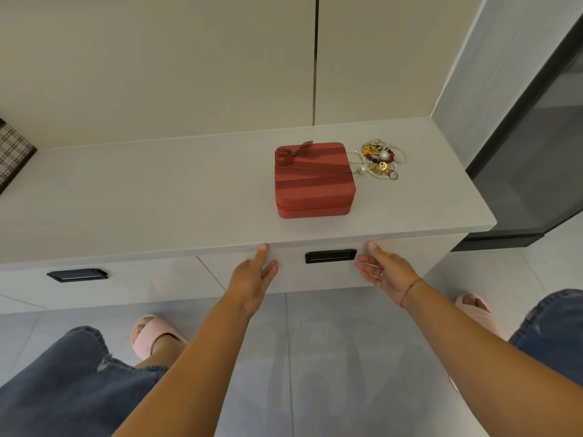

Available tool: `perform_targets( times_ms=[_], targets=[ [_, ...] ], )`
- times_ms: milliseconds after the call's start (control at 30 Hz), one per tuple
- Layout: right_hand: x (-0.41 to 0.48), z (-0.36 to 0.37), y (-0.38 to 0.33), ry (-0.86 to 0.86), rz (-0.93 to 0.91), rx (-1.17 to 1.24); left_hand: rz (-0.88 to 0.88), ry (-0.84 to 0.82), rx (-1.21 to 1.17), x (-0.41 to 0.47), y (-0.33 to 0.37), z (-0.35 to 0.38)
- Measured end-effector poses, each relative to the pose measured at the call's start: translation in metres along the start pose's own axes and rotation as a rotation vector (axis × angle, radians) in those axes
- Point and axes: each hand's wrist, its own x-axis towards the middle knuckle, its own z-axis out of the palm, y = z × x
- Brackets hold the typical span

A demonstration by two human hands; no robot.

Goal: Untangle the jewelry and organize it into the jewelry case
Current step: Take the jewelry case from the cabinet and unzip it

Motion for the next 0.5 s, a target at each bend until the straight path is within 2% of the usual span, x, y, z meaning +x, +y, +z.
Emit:
perform_targets(
  times_ms=[267, 400, 500],
  targets=[
    [-0.021, 0.002, -0.032, -0.064, 0.012, -0.186, -0.089, -0.093, 0.143, -0.022, 0.014, 0.018],
    [-0.039, 0.014, -0.061, -0.136, 0.042, -0.379, -0.133, -0.227, 0.24, -0.037, 0.03, 0.04],
    [-0.047, 0.027, -0.081, -0.132, -0.055, -0.448, -0.109, -0.295, 0.396, -0.043, 0.043, 0.049]
  ],
)
